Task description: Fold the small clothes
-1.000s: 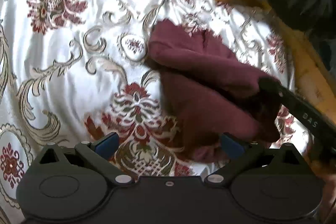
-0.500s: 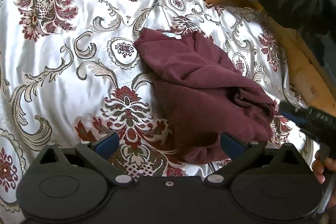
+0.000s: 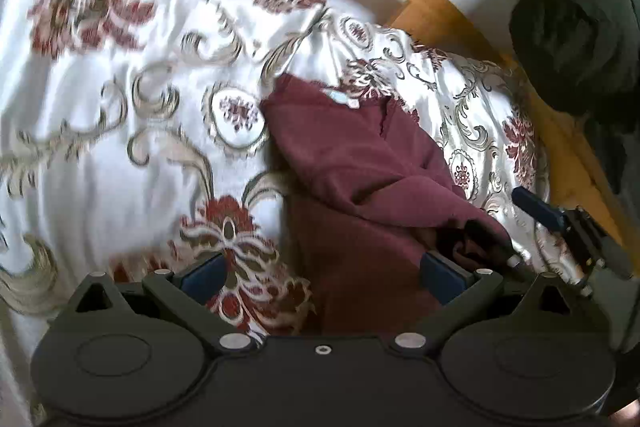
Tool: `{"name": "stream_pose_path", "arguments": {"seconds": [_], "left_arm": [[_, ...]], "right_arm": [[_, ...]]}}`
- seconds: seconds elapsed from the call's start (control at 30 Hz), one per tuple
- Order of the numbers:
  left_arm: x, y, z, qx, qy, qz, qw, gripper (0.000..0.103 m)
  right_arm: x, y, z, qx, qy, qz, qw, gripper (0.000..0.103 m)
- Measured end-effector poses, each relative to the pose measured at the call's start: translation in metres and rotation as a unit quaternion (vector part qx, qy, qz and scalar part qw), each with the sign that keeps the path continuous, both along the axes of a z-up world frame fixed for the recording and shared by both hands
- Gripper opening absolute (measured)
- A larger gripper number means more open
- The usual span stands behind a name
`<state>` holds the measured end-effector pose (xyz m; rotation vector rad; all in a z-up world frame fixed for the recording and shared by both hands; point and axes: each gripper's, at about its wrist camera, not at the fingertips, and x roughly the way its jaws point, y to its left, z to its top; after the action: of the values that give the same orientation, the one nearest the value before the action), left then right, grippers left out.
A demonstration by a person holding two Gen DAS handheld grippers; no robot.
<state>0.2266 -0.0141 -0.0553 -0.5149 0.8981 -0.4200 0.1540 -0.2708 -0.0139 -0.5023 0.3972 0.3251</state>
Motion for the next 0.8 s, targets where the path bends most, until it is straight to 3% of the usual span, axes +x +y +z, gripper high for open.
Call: {"name": "stream_pose_path", "arguments": {"seconds": [0.07,0.17,0.27,0.33,0.37,0.47,0.53,0.57,0.63,0.8], "left_arm": [[0.002,0.000,-0.004,-0.003,0.013,-0.004,0.9999,0.102],[0.000,-0.001,-0.007,0.004,0.012,-0.008,0.9999,0.102],[-0.001,0.001,-0.011,-0.001,0.020,-0.008,0.9998,0.102],[-0.001,0.000,-0.012,0.001,0.021,-0.010,0.9997,0.102],[-0.002,-0.001,-0.012,0.004,0.019,-0.010,0.9998,0.102],[-0.004,-0.003,-0.010,0.014,0.012,-0.015,0.9997,0.102],[-0.006,-0.005,-0.009,0.019,0.007,-0.020,0.9996,0.102],[-0.007,-0.005,-0.008,0.021,0.005,-0.023,0.9995,0.102],[-0.008,-0.007,-0.008,0.024,0.002,-0.031,0.9992,0.102],[-0.012,-0.016,-0.008,0.044,-0.011,-0.059,0.9972,0.102]], "right_arm": [[-0.002,0.008,-0.007,-0.040,-0.010,0.021,0.999,0.071],[0.002,0.017,-0.013,-0.053,-0.011,0.040,0.998,0.066],[0.007,0.022,-0.019,-0.062,0.000,0.055,0.997,0.051],[0.008,0.023,-0.022,-0.068,0.008,0.057,0.996,0.027],[0.010,0.022,-0.023,-0.065,0.013,0.050,0.997,0.023],[0.017,0.008,-0.013,0.000,0.031,0.013,0.999,0.016],[0.024,-0.012,-0.002,0.076,0.045,-0.033,0.996,0.015],[0.028,-0.023,0.002,0.114,0.055,-0.054,0.991,0.014],[0.037,-0.051,0.005,0.214,0.093,-0.108,0.966,0.014],[0.051,-0.108,-0.022,0.370,0.206,-0.199,0.884,0.015]]}}
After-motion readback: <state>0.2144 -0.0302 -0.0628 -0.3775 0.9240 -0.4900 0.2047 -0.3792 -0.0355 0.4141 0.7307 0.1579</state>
